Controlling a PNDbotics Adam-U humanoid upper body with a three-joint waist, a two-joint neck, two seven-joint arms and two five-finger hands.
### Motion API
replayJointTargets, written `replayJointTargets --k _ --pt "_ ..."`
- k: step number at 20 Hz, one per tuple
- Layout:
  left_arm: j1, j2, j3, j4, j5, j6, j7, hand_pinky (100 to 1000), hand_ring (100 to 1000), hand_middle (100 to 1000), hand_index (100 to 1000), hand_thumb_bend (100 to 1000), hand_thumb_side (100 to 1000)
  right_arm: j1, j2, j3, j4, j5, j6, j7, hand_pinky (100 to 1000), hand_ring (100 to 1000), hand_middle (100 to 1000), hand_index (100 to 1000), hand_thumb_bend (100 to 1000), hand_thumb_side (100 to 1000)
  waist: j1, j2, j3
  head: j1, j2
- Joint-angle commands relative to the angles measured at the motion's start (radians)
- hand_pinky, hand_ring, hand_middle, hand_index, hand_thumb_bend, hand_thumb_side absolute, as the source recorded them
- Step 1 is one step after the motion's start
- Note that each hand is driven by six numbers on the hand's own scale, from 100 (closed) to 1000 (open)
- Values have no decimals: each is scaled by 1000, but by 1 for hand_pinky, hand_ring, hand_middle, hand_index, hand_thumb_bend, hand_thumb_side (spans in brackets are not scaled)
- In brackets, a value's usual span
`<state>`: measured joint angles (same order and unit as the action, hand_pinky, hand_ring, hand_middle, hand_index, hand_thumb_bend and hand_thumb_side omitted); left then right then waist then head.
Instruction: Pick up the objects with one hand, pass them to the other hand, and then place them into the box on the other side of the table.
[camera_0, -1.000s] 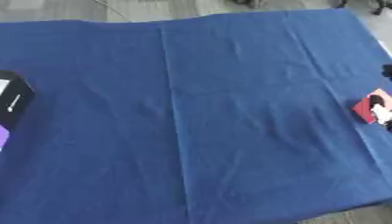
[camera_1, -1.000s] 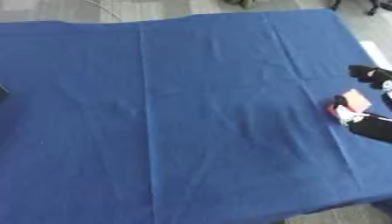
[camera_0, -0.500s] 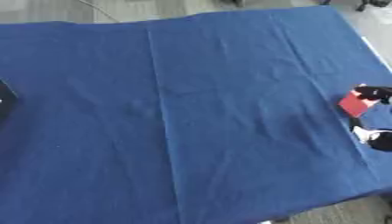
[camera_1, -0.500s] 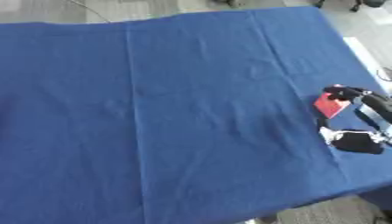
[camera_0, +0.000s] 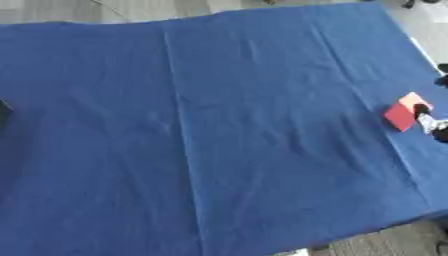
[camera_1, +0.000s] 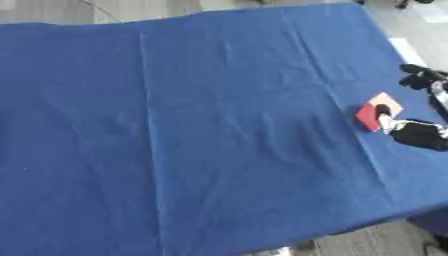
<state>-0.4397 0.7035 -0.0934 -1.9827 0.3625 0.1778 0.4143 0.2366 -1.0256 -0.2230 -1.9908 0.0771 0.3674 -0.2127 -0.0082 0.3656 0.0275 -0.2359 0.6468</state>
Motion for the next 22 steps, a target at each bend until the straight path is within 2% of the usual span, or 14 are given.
replayJointTargets --k 1,3,7,11,15,16,19,22 --pt "-8 15 8 -17 -9 5 0 884 781 750 868 100 852 -3 -32 -22 -9 -13 40 10 914 884 822 986 167 413 -2 -8 4 -5 -21" --pt "-7 16 8 -17 -11 9 1 883 779 746 865 100 853 1 -20 -24 -9 -16 46 23 918 889 831 993 144 460 -2 0 9 -10 -28" --pt "-14 14 9 -17 -12 12 5 882 776 737 856 100 848 12 10 -37 -9 -42 66 12 921 882 826 993 119 490 -1 16 28 -28 -44" --pt "-15 10 9 -17 -15 14 7 881 776 735 852 100 846 20 30 -37 -9 -94 45 -13 925 876 824 1000 100 577 2 25 43 -41 -58" --pt "-15 6 8 -17 -16 21 14 881 776 734 851 100 845 25 34 -35 -9 -124 27 -30 926 875 824 1000 100 576 3 28 46 -47 -63" --pt "-14 5 8 -17 -16 22 15 879 772 726 844 100 846 24 34 -37 -9 -125 26 -33 936 873 824 1000 100 492 4 28 46 -53 -65" --pt "-4 -5 10 -17 -14 30 24 879 771 724 843 100 847 27 36 -71 -9 -96 21 -67 952 886 840 1000 100 453 9 30 44 -74 -72" --pt "-5 -11 7 -17 -13 36 26 878 770 723 842 100 846 35 39 -70 -9 -69 15 -114 960 894 850 1000 100 434 13 32 46 -79 -78"
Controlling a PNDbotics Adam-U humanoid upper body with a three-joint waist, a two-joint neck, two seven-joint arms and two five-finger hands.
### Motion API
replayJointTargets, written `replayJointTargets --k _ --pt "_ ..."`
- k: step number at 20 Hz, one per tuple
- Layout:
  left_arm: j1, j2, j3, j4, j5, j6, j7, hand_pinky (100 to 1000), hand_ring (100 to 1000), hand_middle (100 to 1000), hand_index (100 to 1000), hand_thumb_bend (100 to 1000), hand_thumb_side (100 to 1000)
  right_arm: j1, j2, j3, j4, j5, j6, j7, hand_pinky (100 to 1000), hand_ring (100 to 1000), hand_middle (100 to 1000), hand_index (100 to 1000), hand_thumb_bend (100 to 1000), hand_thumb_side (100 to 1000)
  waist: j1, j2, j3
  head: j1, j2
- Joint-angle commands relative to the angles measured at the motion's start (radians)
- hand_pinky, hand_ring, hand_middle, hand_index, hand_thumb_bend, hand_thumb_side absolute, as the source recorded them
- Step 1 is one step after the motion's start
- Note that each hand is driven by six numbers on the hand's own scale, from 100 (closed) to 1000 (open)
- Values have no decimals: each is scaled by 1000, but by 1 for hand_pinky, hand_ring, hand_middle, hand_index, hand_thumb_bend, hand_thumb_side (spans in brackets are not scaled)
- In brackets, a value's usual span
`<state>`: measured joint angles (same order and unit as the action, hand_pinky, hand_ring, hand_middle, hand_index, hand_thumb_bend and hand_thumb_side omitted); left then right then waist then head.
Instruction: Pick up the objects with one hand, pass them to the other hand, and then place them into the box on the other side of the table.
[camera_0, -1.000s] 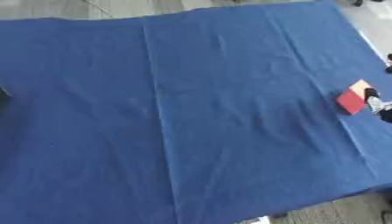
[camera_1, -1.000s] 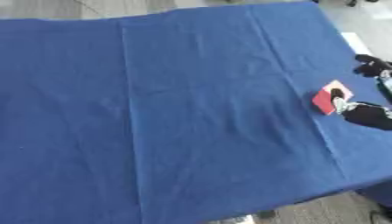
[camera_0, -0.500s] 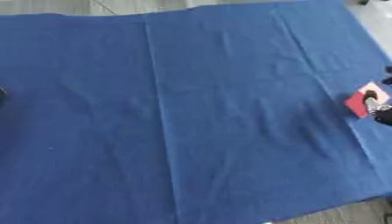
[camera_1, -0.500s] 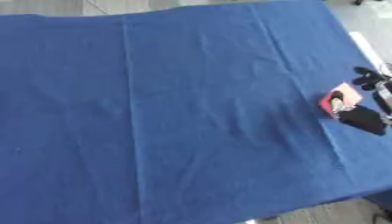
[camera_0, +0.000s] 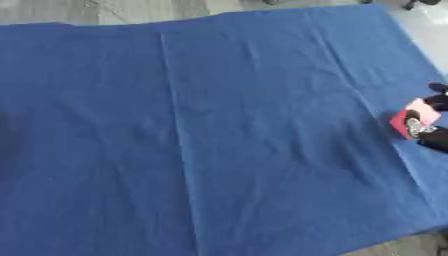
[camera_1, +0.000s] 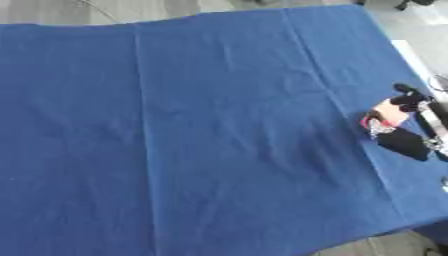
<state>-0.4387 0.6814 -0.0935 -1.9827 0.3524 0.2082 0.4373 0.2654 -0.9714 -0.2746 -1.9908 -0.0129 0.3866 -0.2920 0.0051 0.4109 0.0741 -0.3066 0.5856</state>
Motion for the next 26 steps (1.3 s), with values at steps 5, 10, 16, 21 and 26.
replayJointTargets --k 5,10,16,21,26 --pt "-4 8 7 -17 -5 14 8 876 769 719 837 100 839 21 -2 -5 -9 53 6 -99 981 915 874 1000 100 429 7 -8 7 -15 -21" --pt "-4 2 7 -17 -3 24 18 876 769 716 832 100 837 17 4 12 -9 70 -5 -117 999 936 899 1000 100 509 16 -2 9 -16 -20" --pt "-12 -3 4 -17 -7 25 17 875 769 713 829 100 830 23 22 2 -9 62 10 -142 1000 967 922 1000 100 597 22 11 27 -28 -35" --pt "-8 -4 6 -17 -11 26 23 885 769 711 826 100 829 38 38 -11 -9 72 31 -168 1000 976 933 1000 100 628 24 21 32 -37 -47" --pt "-9 -7 8 -17 -13 17 30 891 768 710 822 100 818 52 49 -28 -9 76 61 -195 1000 977 937 1000 100 612 28 26 35 -45 -55"
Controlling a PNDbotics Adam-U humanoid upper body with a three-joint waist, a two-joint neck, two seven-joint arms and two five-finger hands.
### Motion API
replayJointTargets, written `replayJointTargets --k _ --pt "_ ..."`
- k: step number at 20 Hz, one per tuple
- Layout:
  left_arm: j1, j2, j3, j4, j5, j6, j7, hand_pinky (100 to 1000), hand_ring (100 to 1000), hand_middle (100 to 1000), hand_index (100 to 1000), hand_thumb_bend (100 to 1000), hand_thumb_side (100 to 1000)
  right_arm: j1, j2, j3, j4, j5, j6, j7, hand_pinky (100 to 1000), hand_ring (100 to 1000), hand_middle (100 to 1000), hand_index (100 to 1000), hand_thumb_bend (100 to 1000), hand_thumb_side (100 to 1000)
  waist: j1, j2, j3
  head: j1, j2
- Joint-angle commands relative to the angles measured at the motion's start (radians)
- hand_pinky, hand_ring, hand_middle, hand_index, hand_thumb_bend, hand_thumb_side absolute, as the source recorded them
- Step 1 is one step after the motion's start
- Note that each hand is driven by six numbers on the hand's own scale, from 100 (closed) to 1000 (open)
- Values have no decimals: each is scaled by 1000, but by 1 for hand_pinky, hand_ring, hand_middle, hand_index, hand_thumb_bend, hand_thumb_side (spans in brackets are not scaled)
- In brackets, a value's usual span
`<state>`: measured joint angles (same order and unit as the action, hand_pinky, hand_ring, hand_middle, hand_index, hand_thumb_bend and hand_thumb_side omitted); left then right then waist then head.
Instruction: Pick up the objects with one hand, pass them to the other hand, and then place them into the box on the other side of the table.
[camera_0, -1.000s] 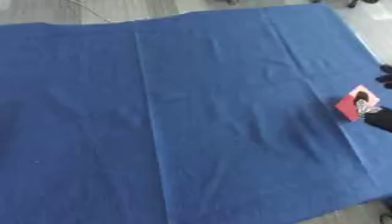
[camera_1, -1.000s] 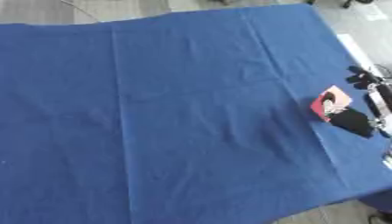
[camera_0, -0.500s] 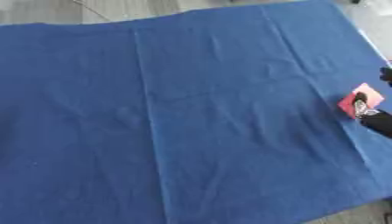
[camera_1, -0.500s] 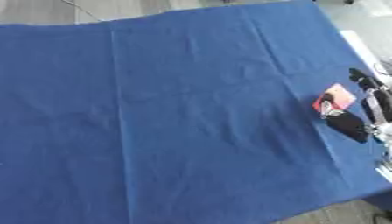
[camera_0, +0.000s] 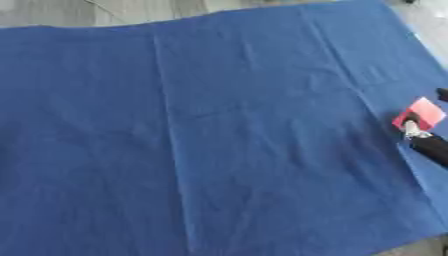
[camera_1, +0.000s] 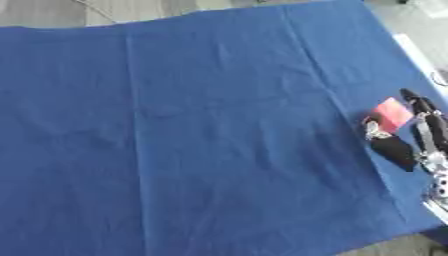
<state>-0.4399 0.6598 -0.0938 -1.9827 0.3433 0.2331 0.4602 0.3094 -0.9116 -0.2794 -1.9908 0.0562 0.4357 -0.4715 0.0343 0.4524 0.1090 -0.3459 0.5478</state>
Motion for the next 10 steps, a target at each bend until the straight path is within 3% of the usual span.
replayJointTargets --k 1,6,10 --pt "-8 15 10 -17 -4 -14 9 892 768 710 823 100 814 10 -9 -25 -9 7 14 -23 1000 975 937 1000 100 614 0 -15 0 -8 -18" --pt "-8 14 12 -17 -4 -37 12 893 768 709 820 100 809 19 -1 -25 -9 1 21 -42 1000 963 930 1000 100 597 4 -12 7 -20 -31" --pt "-4 10 12 -17 -6 -37 10 895 768 708 816 100 808 23 7 -17 -9 1 24 -28 1000 949 926 1000 100 655 9 -9 10 -21 -39"
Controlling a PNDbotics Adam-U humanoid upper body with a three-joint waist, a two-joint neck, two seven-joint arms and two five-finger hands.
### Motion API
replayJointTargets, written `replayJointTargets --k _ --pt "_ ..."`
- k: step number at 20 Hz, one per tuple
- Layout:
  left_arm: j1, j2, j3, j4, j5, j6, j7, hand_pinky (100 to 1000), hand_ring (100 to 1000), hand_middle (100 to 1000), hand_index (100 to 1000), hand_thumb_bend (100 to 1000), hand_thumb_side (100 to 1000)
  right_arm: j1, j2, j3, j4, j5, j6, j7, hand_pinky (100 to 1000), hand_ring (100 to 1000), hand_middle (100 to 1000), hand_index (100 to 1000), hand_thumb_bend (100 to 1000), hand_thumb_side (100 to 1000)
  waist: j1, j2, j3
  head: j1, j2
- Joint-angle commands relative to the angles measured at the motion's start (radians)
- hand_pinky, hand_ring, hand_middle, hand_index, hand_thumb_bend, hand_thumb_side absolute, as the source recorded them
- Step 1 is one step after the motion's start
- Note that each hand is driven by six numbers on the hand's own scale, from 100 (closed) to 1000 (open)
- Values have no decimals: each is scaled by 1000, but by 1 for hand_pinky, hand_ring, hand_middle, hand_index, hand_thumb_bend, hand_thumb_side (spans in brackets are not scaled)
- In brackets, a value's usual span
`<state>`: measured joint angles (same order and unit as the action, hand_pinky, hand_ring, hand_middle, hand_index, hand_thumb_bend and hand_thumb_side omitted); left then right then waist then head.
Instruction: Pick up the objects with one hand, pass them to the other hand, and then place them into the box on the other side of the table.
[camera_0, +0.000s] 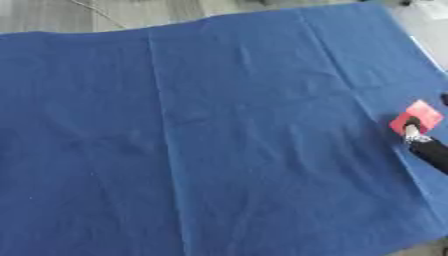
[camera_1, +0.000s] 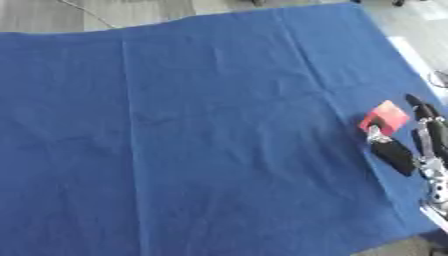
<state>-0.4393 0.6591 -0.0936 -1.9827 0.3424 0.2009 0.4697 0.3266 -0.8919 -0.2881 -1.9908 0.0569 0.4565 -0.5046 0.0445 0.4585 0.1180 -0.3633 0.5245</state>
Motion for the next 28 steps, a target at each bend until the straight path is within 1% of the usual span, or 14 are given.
replayJointTargets --k 1,6,10,14,17,21,24,28 --pt "-3 10 12 -17 -6 -4 1 895 768 708 816 100 808 6 -10 -8 -9 0 4 8 1000 949 926 1000 100 655 0 -15 1 -4 -16" --pt "-1 7 14 -17 -6 -7 3 897 768 707 814 100 805 3 -8 -8 -9 -16 4 9 1000 946 924 1000 100 664 5 -12 4 -9 -15" --pt "0 5 15 -17 -8 -10 4 899 768 706 813 100 804 2 -4 -12 -9 -25 4 -15 1000 944 919 1000 100 643 8 -8 8 -11 -20" --pt "2 2 14 -17 -9 -10 3 899 769 706 811 100 807 0 -2 -9 -9 -42 -6 -35 1000 943 921 1000 100 664 9 -4 10 -13 -25" --pt "2 1 14 -17 -9 -10 3 900 768 706 811 100 807 0 1 -8 -9 -47 -8 -48 1000 942 923 1000 100 641 10 -2 12 -11 -28" --pt "8 2 16 -17 -10 -11 5 900 768 705 810 100 809 -2 -1 -15 -9 -48 -31 -86 1000 940 920 1000 100 616 11 0 9 -9 -28" --pt "9 1 14 -17 -9 -8 5 901 768 705 809 100 811 -3 -6 -14 -9 -52 -48 -104 1000 941 924 1000 100 619 12 2 7 -11 -27" --pt "3 -1 13 -17 -8 -10 3 901 768 704 808 100 809 -1 -5 -13 -9 -54 -46 -105 1000 947 931 1000 100 618 13 5 9 -12 -32"
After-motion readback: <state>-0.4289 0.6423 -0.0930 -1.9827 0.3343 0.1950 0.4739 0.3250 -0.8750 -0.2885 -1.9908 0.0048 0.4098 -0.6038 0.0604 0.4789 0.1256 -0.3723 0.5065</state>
